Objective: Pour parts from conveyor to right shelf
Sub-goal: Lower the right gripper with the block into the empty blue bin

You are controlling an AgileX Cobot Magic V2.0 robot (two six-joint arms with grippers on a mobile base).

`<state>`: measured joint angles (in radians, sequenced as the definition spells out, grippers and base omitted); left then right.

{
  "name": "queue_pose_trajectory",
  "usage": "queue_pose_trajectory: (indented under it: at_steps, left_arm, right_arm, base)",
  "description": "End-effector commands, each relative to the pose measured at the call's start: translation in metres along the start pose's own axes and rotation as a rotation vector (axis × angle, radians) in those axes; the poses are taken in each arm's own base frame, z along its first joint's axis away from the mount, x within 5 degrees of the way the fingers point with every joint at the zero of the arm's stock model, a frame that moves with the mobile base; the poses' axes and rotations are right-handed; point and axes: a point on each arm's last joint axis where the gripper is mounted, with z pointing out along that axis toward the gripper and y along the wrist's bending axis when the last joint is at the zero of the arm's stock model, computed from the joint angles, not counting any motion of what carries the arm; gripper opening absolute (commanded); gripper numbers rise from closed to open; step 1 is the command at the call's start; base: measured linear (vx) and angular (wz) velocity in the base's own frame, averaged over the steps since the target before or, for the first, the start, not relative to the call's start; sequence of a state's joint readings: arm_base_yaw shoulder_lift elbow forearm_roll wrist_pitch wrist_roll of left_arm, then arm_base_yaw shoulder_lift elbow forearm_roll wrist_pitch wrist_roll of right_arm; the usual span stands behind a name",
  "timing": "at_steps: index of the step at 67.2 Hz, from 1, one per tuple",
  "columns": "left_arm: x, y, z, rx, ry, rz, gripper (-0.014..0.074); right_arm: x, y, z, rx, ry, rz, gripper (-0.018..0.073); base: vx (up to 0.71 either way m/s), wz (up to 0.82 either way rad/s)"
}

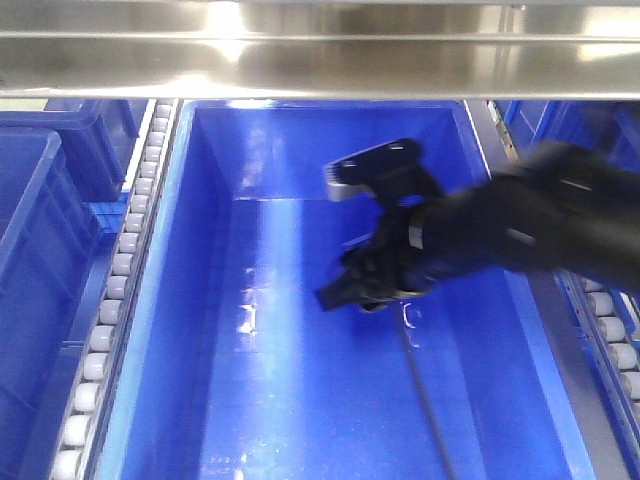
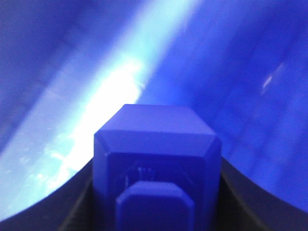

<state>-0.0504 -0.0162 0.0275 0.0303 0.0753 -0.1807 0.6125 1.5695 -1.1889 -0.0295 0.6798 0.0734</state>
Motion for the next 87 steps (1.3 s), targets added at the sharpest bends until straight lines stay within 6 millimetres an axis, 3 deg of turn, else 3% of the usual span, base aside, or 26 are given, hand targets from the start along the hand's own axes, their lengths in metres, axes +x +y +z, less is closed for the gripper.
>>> queue_pose_trajectory:
  at_steps: [1, 20, 43, 50, 74, 87]
  left_arm:
    - [0.0, 0.0, 0.0, 0.015, -0.059, -0.013, -0.0006]
    - [0.0, 0.0, 0.0, 0.015, -0.059, -0.013, -0.0006]
    - [0.0, 0.0, 0.0, 0.015, -0.059, -0.013, -0.0006]
    - [0.0, 0.0, 0.0, 0.015, -0.059, -0.013, -0.0006]
    - [0.0, 0.0, 0.0, 0.015, -0.059, -0.013, -0.0006]
    - [0.0, 0.0, 0.0, 0.015, -0.059, -0.013, -0.0006]
  right_arm:
    - [-0.024, 0.0, -0.002, 0.005, -0.046, -0.002, 0.0031]
    - [-0.048, 0.002, 0.041, 0.018, 0.085, 0.066, 0.0046]
    - [-0.051, 0.002, 0.083, 0.041, 0.267, 0.064, 0.0094]
    - [-0.052, 0.003, 0.089, 0.045, 0.275, 0.09, 0.0156]
    - [-0.048, -0.002, 0.1, 0.103, 0.295, 0.092, 0.0511]
    - [-0.052, -0.006, 0.091, 0.136, 0.265, 0.069, 0.0595]
  base:
    - [0.0, 0.0]
    - [0.0, 0.0]
    - [0.0, 0.0]
    - [0.0, 0.0]
    - [0.0, 0.0]
    - [0.0, 0.0]
